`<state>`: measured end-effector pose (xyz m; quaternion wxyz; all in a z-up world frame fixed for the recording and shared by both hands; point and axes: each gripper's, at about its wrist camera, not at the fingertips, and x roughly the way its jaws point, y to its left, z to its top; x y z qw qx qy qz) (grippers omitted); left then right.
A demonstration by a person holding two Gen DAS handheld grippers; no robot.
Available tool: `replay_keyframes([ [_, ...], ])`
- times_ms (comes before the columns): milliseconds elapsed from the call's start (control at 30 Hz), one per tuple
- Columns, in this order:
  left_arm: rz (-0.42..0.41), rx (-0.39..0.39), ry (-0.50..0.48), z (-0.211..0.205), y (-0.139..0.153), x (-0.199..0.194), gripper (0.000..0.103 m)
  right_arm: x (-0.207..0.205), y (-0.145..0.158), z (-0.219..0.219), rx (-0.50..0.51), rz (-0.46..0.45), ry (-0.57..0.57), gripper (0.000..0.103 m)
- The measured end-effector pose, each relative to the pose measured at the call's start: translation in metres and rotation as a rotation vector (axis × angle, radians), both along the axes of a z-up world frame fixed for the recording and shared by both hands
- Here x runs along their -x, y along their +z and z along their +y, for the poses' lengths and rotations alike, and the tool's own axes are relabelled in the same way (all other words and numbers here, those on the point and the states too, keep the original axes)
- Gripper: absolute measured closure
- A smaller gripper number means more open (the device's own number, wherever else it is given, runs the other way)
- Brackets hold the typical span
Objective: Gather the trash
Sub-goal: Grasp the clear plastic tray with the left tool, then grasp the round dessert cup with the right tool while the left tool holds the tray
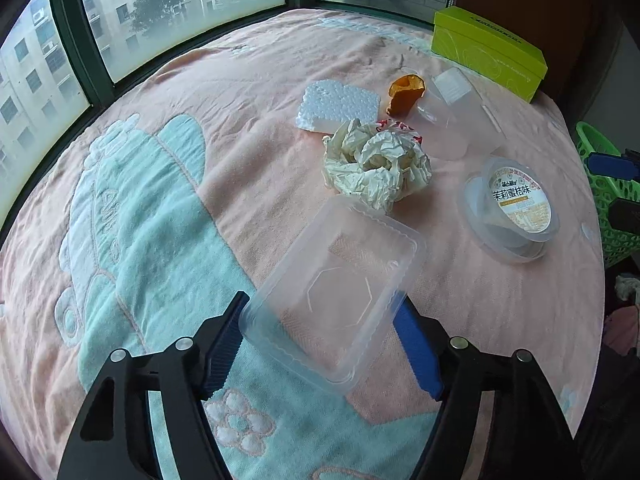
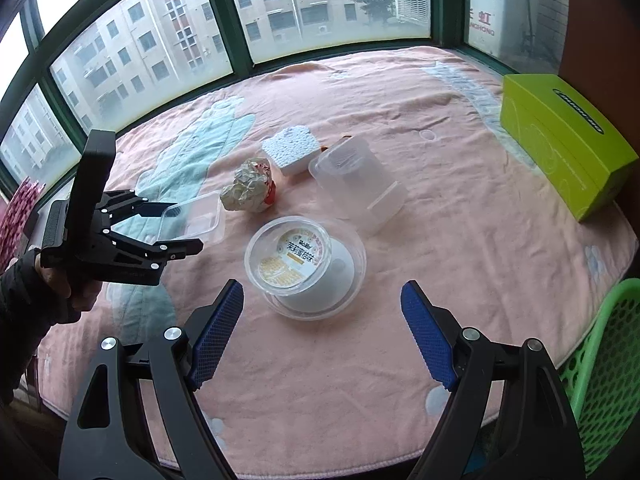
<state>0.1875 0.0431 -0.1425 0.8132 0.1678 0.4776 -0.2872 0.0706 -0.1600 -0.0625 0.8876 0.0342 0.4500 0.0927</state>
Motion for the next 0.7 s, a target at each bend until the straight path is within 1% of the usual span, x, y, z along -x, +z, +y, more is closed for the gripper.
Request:
replay_keyframes([
  [33,-0.001,-0.002,0.004,0.000,0.000,0.001,0.038,-0.002,-0.002,0.003,0.004,0.002,0.006,0.022],
  [200,-0.011,0.018,0.027,0.006,0.005,0.009,0.043,-0.010,-0.009,0.014,0.011,0.012,0.038,0.022],
  [267,-0.014,0.020,0.037,0.007,0.007,0.012,0.044,-0.015,-0.014,0.019,0.011,0.019,0.050,0.022],
  [433,-0.009,0.056,0.077,0.014,0.011,0.019,0.044,-0.030,-0.026,0.033,0.037,0.038,0.080,0.022],
  [567,-0.006,0.088,0.117,0.022,0.016,0.026,0.044,-0.039,-0.038,0.038,0.065,0.051,0.077,0.022],
  [700,-0.009,0.127,0.156,0.029,0.025,0.032,0.044,-0.044,-0.043,0.038,0.064,0.054,0.063,0.022],
])
